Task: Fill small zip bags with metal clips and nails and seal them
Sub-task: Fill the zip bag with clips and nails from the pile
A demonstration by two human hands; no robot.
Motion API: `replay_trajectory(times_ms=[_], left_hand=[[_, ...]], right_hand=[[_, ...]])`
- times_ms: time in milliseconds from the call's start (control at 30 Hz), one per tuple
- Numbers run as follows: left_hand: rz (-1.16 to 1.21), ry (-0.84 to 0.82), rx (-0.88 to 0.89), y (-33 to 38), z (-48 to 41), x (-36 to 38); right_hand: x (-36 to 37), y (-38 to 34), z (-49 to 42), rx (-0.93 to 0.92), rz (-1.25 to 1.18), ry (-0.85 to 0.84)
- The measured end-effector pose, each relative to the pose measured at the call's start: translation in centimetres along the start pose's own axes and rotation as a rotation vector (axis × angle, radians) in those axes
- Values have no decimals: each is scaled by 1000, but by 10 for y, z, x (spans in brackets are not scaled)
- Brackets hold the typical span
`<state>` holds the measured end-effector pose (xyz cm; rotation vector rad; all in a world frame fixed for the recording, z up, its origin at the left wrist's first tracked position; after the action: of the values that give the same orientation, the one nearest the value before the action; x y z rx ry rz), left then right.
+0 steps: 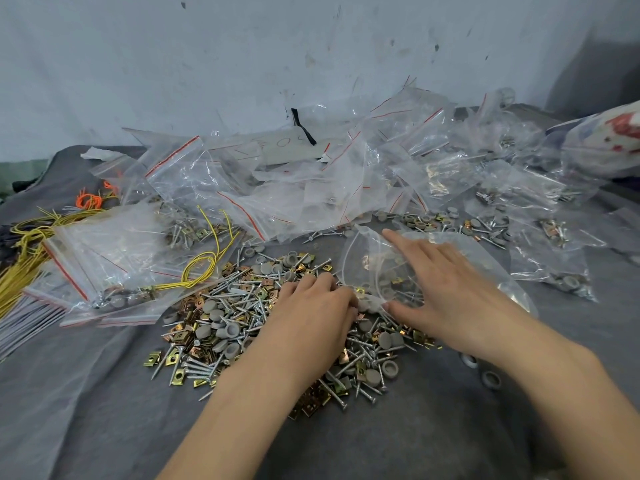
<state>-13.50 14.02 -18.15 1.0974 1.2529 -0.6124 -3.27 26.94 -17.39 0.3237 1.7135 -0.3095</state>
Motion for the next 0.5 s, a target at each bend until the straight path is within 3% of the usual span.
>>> replay_trajectory(times_ms=[500], left_hand=[[26,-39,-95,8,-8,0]], right_hand=[[-2,1,2,-3,-10,-16]])
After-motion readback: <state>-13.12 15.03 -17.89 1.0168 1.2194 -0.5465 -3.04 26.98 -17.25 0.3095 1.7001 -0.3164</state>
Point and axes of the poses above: each hand's wrist, its own z-axis away from the middle knuckle, its own x-axis out of the palm, y = z × x, the point moved 6 cm from there along -z, towards the middle knuckle, and after that the axes turned 12 degrees about z, right-handed, at the moved point
